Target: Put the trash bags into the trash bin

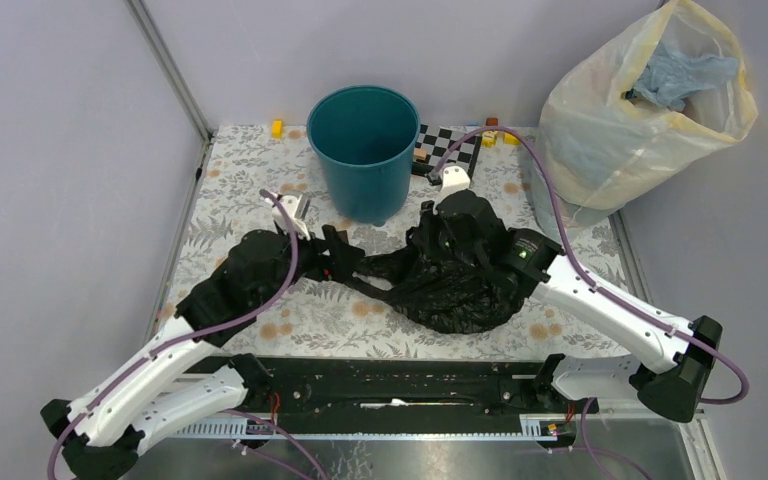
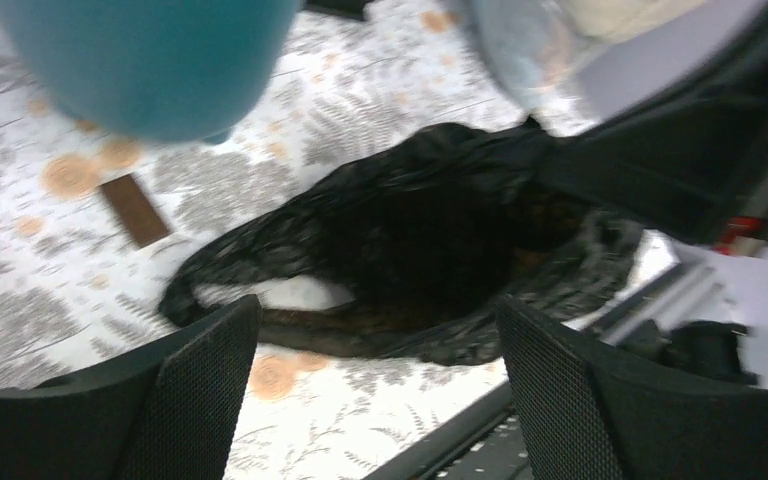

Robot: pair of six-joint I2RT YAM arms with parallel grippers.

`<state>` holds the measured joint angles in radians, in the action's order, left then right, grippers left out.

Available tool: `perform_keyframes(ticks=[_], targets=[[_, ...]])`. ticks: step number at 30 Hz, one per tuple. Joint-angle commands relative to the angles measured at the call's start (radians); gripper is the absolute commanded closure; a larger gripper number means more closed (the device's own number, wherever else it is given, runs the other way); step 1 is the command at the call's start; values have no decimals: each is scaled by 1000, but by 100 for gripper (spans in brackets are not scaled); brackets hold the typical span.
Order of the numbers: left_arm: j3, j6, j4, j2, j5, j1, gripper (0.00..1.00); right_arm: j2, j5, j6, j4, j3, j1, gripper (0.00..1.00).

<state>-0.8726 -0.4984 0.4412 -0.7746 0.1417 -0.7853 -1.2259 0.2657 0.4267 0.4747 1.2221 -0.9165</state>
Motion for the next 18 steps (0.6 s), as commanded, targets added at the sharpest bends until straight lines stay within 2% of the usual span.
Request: perform_keyframes(ticks=[1, 4, 6, 8, 10, 13, 18], targets=[[52, -88, -148, 42, -212, 2, 12, 36, -106, 12, -116, -32, -4, 83], [144, -234, -320, 73, -298, 1, 22, 58, -153, 9, -156, -85, -4, 68], [195, -316, -390, 93, -297, 2, 30, 83, -182, 18, -186, -116, -4, 53], [232, -377, -435, 110, -287, 2, 33, 105, -204, 22, -207, -142, -4, 47], [263, -423, -481, 117, -288, 1, 34, 125, -213, 26, -211, -158, -4, 42], [304, -472, -525, 121, -291, 2, 29, 157, -210, 24, -211, -182, -4, 35], [357, -525, -540, 142, -259, 2, 27, 194, -162, 26, -186, -211, -4, 30]])
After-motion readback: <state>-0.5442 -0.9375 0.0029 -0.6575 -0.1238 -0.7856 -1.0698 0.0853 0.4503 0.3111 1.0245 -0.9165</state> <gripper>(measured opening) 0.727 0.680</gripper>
